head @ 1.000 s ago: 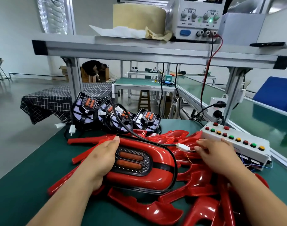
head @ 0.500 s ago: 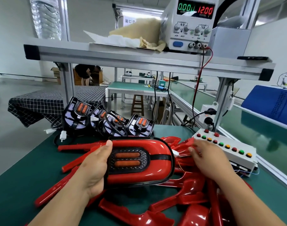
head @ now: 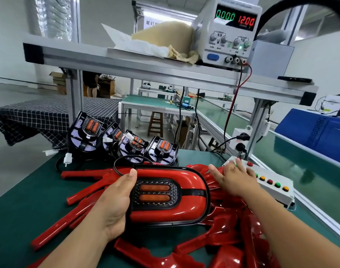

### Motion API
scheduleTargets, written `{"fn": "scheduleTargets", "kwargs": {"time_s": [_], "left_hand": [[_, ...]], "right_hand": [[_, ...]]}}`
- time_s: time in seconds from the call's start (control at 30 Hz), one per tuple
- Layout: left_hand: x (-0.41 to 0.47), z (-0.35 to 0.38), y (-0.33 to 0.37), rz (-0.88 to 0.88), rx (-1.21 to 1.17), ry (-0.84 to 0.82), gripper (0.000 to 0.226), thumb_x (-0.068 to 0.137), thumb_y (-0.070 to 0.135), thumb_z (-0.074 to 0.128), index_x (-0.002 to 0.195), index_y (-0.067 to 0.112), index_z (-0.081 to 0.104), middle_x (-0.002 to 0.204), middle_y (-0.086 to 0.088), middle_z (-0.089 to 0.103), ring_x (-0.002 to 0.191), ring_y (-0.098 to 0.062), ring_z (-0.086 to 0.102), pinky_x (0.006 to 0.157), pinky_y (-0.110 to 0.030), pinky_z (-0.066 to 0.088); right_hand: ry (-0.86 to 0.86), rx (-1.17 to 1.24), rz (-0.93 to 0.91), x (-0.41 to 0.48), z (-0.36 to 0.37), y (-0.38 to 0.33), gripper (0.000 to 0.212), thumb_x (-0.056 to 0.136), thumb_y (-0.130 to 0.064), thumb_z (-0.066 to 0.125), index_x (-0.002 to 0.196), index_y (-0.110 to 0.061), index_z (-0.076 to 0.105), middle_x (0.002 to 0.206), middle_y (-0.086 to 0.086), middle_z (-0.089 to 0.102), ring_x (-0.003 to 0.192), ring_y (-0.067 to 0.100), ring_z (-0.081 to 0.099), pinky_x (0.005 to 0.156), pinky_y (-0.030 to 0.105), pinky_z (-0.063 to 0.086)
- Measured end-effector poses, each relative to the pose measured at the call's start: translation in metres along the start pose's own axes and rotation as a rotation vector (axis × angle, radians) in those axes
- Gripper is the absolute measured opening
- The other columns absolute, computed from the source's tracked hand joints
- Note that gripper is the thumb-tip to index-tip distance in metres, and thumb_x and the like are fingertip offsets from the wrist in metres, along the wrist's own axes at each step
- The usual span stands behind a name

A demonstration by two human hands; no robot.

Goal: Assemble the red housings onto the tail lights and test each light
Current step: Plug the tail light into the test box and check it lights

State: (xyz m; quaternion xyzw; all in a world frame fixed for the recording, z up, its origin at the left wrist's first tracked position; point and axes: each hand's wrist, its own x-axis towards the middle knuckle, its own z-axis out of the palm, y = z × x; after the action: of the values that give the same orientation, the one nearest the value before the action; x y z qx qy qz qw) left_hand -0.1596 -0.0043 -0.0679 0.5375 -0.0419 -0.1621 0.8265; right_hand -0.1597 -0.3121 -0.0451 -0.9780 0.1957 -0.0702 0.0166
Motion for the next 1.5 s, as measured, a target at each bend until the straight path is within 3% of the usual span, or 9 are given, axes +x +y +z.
{"fn": "scheduleTargets", "kwargs": {"time_s": [0.17,0.3,0.4,0.6,0.73,0.93,1.13,1.27,1.5], "left_hand": [[-0.001,0.0,0.0,0.007,0.011,0.004,0.047,0.095,0.047,0.048,0.116,0.01,0.066,0.105,-0.02,0.073,0.094,-0.038,0.072,0.075,-0.055,0.059],[0.003,-0.004,-0.002,0.045,0.056,0.031,0.063,0.081,0.055,0.055,0.128,0.013,0.06,0.126,-0.019,0.065,0.117,-0.038,0.062,0.101,-0.059,0.046],[0.006,-0.006,-0.004,0.078,0.058,0.022,0.07,0.081,0.06,0.056,0.135,0.015,0.055,0.135,-0.016,0.059,0.126,-0.035,0.055,0.107,-0.058,0.041],[0.006,-0.006,-0.004,0.049,0.0,0.048,0.067,0.083,0.058,0.056,0.134,0.014,0.056,0.133,-0.017,0.06,0.123,-0.037,0.057,0.105,-0.058,0.043],[0.007,-0.004,-0.006,-0.016,-0.029,0.031,0.049,0.094,0.048,0.049,0.116,0.008,0.067,0.11,-0.024,0.071,0.098,-0.042,0.07,0.077,-0.057,0.057],[0.008,-0.002,-0.004,-0.013,-0.025,-0.013,0.047,0.097,0.046,0.047,0.117,0.008,0.065,0.104,-0.02,0.073,0.093,-0.039,0.072,0.076,-0.055,0.059],[0.009,-0.005,-0.004,-0.067,-0.103,-0.066,0.063,0.089,0.049,0.046,0.129,0.002,0.056,0.116,-0.03,0.066,0.106,-0.048,0.065,0.089,-0.068,0.049],[0.01,-0.007,-0.004,-0.058,-0.123,-0.084,0.065,0.084,0.05,0.049,0.129,0.003,0.057,0.117,-0.03,0.065,0.106,-0.048,0.065,0.09,-0.07,0.047],[0.011,-0.007,-0.005,-0.057,-0.122,-0.083,0.062,0.086,0.049,0.048,0.126,0.003,0.059,0.116,-0.03,0.066,0.106,-0.048,0.065,0.09,-0.07,0.046]], "right_hand": [[-0.016,-0.007,0.024,0.012,0.007,0.002,0.127,0.057,-0.09,-0.01,0.142,-0.01,0.041,0.161,0.009,0.02,0.15,0.019,-0.005,0.118,0.049,0.005],[-0.01,-0.039,0.029,0.014,0.012,0.004,0.121,0.063,-0.089,-0.005,0.143,-0.009,0.04,0.16,0.01,0.021,0.151,0.019,-0.004,0.118,0.049,0.005],[0.008,-0.06,0.023,0.015,0.014,0.004,0.117,0.066,-0.088,-0.003,0.142,-0.01,0.04,0.159,0.01,0.024,0.151,0.02,-0.002,0.117,0.05,0.006],[0.002,-0.064,0.038,0.016,0.017,0.005,0.121,0.061,-0.089,-0.006,0.143,-0.011,0.038,0.16,0.008,0.023,0.15,0.023,-0.003,0.117,0.052,0.003],[0.026,-0.067,0.042,0.015,0.019,0.008,0.103,0.073,-0.088,0.004,0.135,-0.016,0.045,0.155,0.008,0.031,0.149,0.03,0.008,0.116,0.055,0.01],[0.029,-0.086,0.048,0.011,0.016,0.009,0.101,0.075,-0.087,0.005,0.142,-0.019,0.038,0.162,0.008,0.014,0.144,0.034,0.022,0.113,0.056,0.013],[-0.019,-0.118,0.036,0.011,0.016,0.007,0.1,0.076,-0.087,0.009,0.144,-0.018,0.034,0.163,0.005,0.01,0.143,0.036,0.023,0.114,0.056,0.017],[-0.016,-0.119,0.023,0.01,0.013,0.005,0.102,0.073,-0.088,0.006,0.142,-0.02,0.037,0.163,0.002,0.009,0.142,0.035,0.027,0.112,0.055,0.02],[0.01,-0.164,0.03,0.012,0.005,0.002,0.106,0.062,-0.09,-0.008,0.124,-0.02,0.042,0.144,0.002,0.046,0.126,0.03,0.05,0.107,0.056,0.02]]}}
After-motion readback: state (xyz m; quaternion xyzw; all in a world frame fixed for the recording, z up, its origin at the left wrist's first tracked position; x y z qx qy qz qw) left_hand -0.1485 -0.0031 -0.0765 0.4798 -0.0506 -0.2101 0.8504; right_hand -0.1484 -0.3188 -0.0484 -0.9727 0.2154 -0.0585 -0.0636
